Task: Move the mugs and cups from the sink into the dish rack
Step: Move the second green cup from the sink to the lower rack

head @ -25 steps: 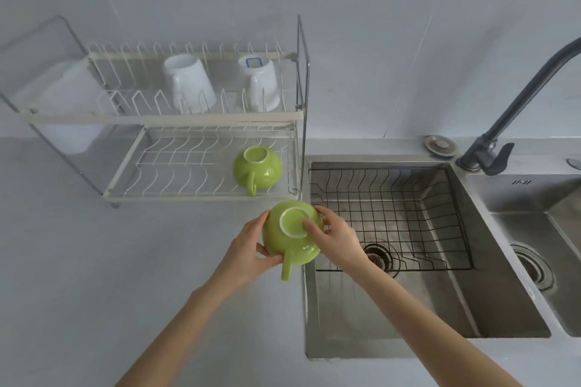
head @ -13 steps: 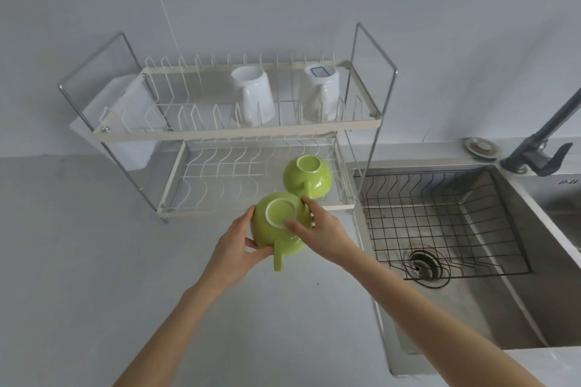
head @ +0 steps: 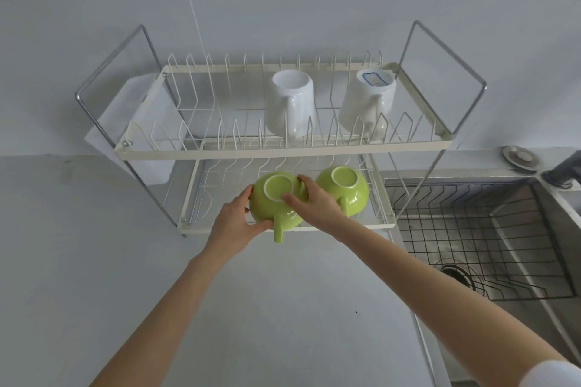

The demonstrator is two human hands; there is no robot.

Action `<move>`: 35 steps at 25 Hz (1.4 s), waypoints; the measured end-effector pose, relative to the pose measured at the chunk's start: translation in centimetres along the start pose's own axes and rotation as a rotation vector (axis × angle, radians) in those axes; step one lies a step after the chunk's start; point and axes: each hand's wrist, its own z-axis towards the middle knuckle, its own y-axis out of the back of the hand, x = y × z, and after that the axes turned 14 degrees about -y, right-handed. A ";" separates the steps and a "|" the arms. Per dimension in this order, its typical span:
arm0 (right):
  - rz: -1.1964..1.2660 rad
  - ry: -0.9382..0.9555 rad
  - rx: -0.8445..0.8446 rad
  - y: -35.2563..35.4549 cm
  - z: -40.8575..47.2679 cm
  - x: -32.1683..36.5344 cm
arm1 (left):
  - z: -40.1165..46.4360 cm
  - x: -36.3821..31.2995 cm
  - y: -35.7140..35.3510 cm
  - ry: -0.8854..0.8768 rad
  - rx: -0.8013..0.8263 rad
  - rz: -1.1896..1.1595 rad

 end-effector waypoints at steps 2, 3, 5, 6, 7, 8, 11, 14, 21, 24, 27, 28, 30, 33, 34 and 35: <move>-0.001 -0.006 0.011 -0.5 1.0 0.6 | 1.0 0.8 0.3 0.020 0.020 -0.001; -0.005 -0.007 0.011 -0.8 1.6 0.8 | 1.4 1.2 0.5 0.026 0.028 0.001; -0.023 -0.006 0.007 -1.3 2.6 1.3 | 2.2 1.8 0.6 0.039 0.036 -0.003; -0.033 -0.008 0.002 -1.5 3.0 1.3 | 2.4 2.0 0.7 0.052 0.038 -0.013; -0.037 -0.010 -0.005 -1.6 3.4 1.3 | 2.5 2.2 0.6 0.064 0.040 -0.022; -0.036 -0.012 -0.015 -1.8 3.7 1.3 | 2.6 2.5 0.5 0.065 0.040 -0.026; -0.028 -0.017 -0.051 -2.2 4.0 1.1 | 2.7 3.0 0.1 0.069 0.028 -0.027; -0.030 -0.015 -0.077 -2.4 4.1 1.1 | 2.7 3.2 0.1 0.084 0.023 -0.032; -0.137 0.086 -0.079 -1.3 3.3 0.2 | 3.0 2.5 1.2 0.119 0.139 0.029; -0.222 0.216 -0.146 0.3 2.3 -0.7 | 3.0 1.7 1.9 0.133 0.106 0.031; -0.386 0.293 -0.322 2.4 1.9 -2.3 | 3.1 0.7 1.9 0.092 0.027 -0.013; -0.434 0.262 -0.373 3.0 1.9 -3.1 | 3.3 0.3 1.6 0.059 0.015 -0.014; -0.478 0.161 -0.396 3.9 2.3 -4.5 | 3.7 -0.4 1.0 0.016 -0.009 -0.031; -0.481 0.071 -0.360 4.3 2.7 -6.0 | 4.1 -1.0 -0.2 0.028 -0.045 -0.061; -0.453 0.063 -0.342 4.3 2.8 -6.2 | 4.2 -1.0 -0.5 0.025 -0.053 -0.039; -0.420 0.064 -0.329 4.3 2.9 -6.3 | 4.2 -1.0 -0.8 0.022 -0.059 -0.018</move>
